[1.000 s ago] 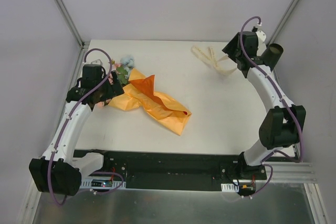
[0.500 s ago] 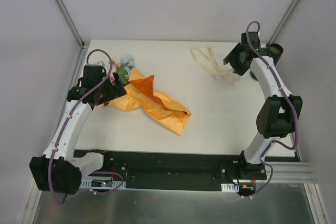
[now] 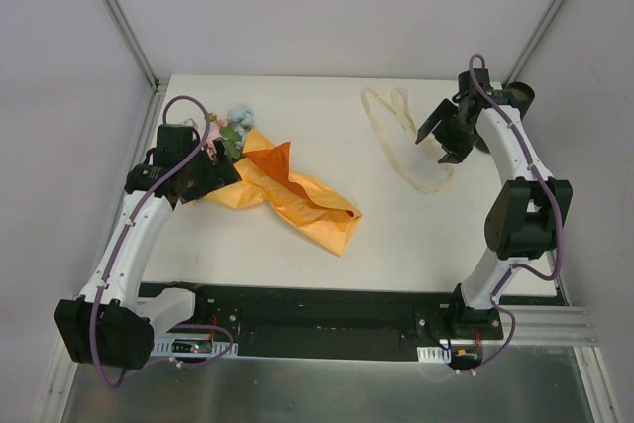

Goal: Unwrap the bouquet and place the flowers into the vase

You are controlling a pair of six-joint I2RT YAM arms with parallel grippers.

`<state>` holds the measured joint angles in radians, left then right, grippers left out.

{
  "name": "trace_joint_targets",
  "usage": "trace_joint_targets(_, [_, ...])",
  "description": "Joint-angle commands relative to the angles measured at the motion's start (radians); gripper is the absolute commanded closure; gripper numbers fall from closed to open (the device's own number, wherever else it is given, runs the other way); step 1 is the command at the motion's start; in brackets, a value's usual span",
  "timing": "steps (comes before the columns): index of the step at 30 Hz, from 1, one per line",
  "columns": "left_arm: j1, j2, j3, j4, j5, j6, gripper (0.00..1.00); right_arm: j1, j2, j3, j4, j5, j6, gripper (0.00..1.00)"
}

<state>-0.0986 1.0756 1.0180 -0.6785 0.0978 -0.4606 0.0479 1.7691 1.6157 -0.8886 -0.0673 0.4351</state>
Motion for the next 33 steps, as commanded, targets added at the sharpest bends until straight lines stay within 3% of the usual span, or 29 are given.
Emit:
trace_joint_targets(1, [-0.003,-0.003,0.004,-0.015,0.042,-0.026,0.02,-0.017,0.016,0.024,-0.096,-0.137,-0.067,0.25])
trace_joint_targets(4, [-0.003,-0.003,0.002,-0.013,0.037,-0.038,0.02,-0.014,-0.011,-0.014,-0.046,-0.211,-0.097,0.31])
trace_joint_targets(7, [-0.003,0.018,0.001,-0.013,0.048,-0.058,0.04,-0.008,-0.054,-0.086,0.083,-0.404,-0.137,0.33])
trace_joint_targets(10, [-0.003,0.064,0.013,-0.013,0.1,-0.067,0.07,0.045,-0.111,-0.178,0.245,-0.482,-0.157,0.34])
trace_joint_targets(18, [-0.003,0.142,-0.007,0.02,0.138,-0.134,0.14,0.272,-0.244,-0.385,0.663,-0.49,-0.211,0.29])
trace_joint_targets(23, [-0.001,0.187,-0.021,0.076,0.141,-0.177,0.18,0.427,-0.333,-0.516,0.914,-0.364,-0.378,0.24])
trace_joint_targets(27, [-0.001,0.216,-0.041,0.12,0.167,-0.228,0.2,0.496,-0.413,-0.652,1.154,-0.354,-0.461,0.19])
trace_joint_targets(33, [0.0,0.23,-0.047,0.158,0.163,-0.271,0.21,0.598,-0.41,-0.671,1.214,-0.361,-0.585,0.18])
